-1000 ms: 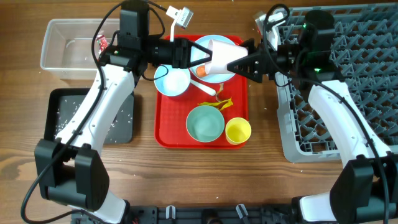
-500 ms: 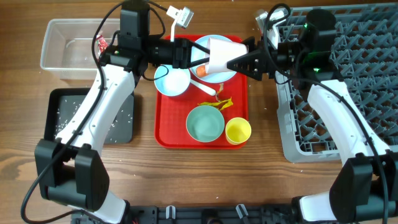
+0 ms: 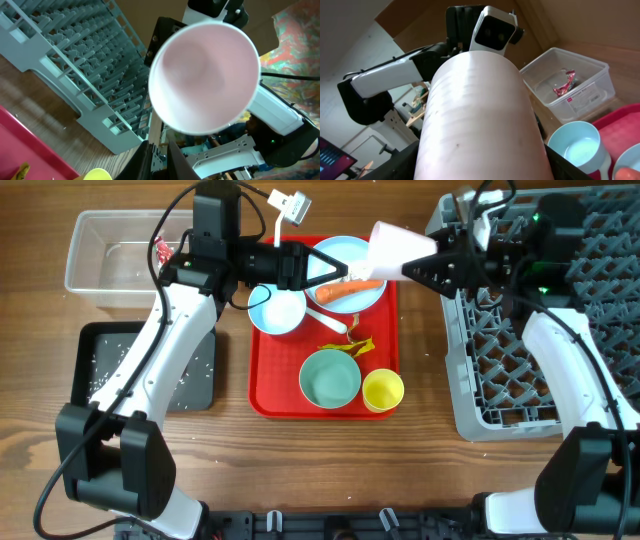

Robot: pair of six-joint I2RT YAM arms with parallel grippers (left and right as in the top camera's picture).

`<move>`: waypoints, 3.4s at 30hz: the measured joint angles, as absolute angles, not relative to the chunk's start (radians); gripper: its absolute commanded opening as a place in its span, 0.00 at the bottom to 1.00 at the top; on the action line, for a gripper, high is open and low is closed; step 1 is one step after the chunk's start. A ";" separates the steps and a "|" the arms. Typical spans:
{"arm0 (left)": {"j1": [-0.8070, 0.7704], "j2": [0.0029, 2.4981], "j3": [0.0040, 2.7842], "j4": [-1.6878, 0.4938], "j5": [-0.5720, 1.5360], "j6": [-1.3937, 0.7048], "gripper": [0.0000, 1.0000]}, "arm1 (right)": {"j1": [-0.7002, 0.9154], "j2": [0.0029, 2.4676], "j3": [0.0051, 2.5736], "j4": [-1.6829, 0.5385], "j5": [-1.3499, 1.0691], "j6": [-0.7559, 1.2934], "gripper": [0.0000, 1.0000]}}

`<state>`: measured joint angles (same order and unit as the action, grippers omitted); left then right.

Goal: Sort waste into correct bins and load items into the dishwasher rack
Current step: 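Carry the pink cup with the right gripper into the dish rack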

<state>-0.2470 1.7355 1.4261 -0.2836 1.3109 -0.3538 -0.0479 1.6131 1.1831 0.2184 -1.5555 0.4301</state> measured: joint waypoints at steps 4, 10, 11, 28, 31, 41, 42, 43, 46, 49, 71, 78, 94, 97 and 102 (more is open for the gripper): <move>-0.247 1.736 1.426 -0.284 1.311 -0.354 0.45 | -0.052 1.613 1.183 0.216 -1.555 0.430 0.53; -0.247 1.736 1.426 -0.299 1.219 -0.356 0.90 | -0.052 1.614 1.183 0.133 -1.501 0.414 0.58; -0.247 1.736 1.426 -0.324 1.173 -0.356 0.92 | -0.052 1.616 1.183 0.100 -1.477 0.397 0.58; -0.247 1.736 1.426 -0.547 0.635 -0.353 1.00 | -0.040 1.335 1.353 -0.919 -0.622 0.099 0.63; -0.247 1.736 1.426 -0.624 0.531 -0.354 1.00 | -0.064 1.309 1.409 -1.110 -0.459 0.095 0.63; -0.247 1.736 1.426 -0.690 0.360 -0.353 1.00 | -0.425 1.315 1.413 -1.330 -0.143 0.105 0.60; -0.247 1.736 1.426 -0.690 0.359 -0.353 1.00 | -0.429 1.330 1.416 -1.336 -0.121 0.108 0.60; -0.247 1.736 1.426 -0.690 0.356 -0.353 1.00 | -0.433 1.367 1.419 -1.340 -0.101 0.111 0.60; -0.247 1.736 1.426 -0.691 0.352 -0.353 1.00 | -0.436 1.478 1.421 -1.364 -0.073 0.112 0.60; -0.247 1.736 1.426 -0.693 0.349 -0.353 1.00 | -0.436 1.554 1.421 -1.406 -0.063 0.112 0.60; -0.247 1.736 1.426 -0.701 0.316 -0.353 1.00 | -0.436 1.561 1.320 -1.407 0.046 0.231 0.59; -0.247 1.736 1.426 -0.701 0.310 -0.353 1.00 | -0.435 1.561 1.288 -1.364 0.036 0.231 0.58; -0.247 1.736 1.426 -0.701 0.307 -0.353 1.00 | -0.436 1.561 1.185 -1.335 -0.070 0.202 0.63; -0.247 1.736 1.426 -0.702 0.307 -0.353 1.00 | -0.436 1.561 1.186 -1.311 -0.093 0.194 0.97; -0.247 1.737 1.426 -0.715 0.307 -0.353 1.00 | -0.435 1.561 1.198 -1.299 -0.104 0.197 1.00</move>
